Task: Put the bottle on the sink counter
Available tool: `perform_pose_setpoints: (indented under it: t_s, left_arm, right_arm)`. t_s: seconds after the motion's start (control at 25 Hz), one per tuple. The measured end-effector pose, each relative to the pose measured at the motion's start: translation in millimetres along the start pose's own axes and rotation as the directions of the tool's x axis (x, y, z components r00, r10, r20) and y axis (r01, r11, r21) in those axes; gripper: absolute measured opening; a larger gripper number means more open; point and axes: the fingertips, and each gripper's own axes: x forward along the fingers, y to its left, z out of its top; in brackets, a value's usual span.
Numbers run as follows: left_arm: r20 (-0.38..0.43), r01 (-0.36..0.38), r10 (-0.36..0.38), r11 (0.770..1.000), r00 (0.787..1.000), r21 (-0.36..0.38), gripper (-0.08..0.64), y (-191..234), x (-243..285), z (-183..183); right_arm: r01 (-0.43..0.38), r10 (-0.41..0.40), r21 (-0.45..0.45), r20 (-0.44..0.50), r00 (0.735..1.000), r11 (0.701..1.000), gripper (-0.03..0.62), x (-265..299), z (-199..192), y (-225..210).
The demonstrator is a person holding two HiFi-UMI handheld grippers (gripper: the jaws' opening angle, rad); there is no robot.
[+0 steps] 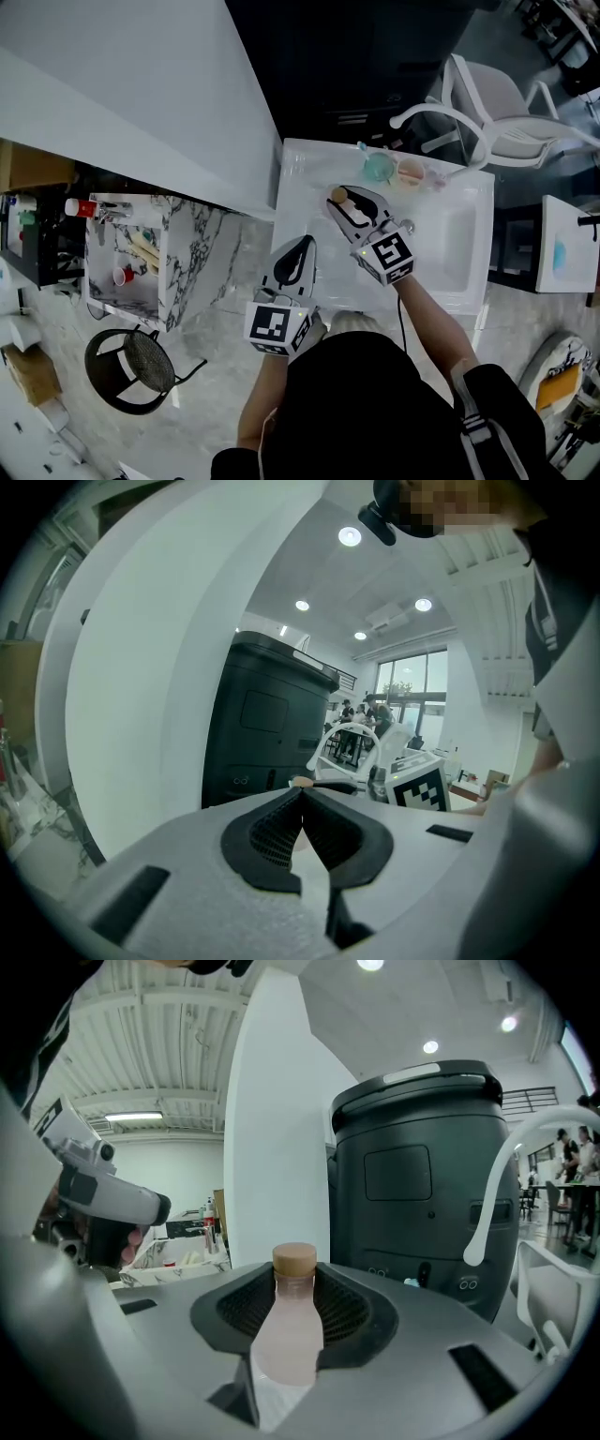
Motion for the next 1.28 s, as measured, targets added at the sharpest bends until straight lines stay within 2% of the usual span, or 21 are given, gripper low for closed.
perform_pose_setpoints:
  t_s: [1.28]
  left_arm:
    - [-0.102, 0.021, -0.022, 1.0, 0.995, -0.013, 0.018, 37.8, 14.7, -31.3]
  right_arm:
    - [0.091, -0.092, -0.008, -0.087, 0.992, 0.996, 0.132, 118.8, -79.0, -54.5]
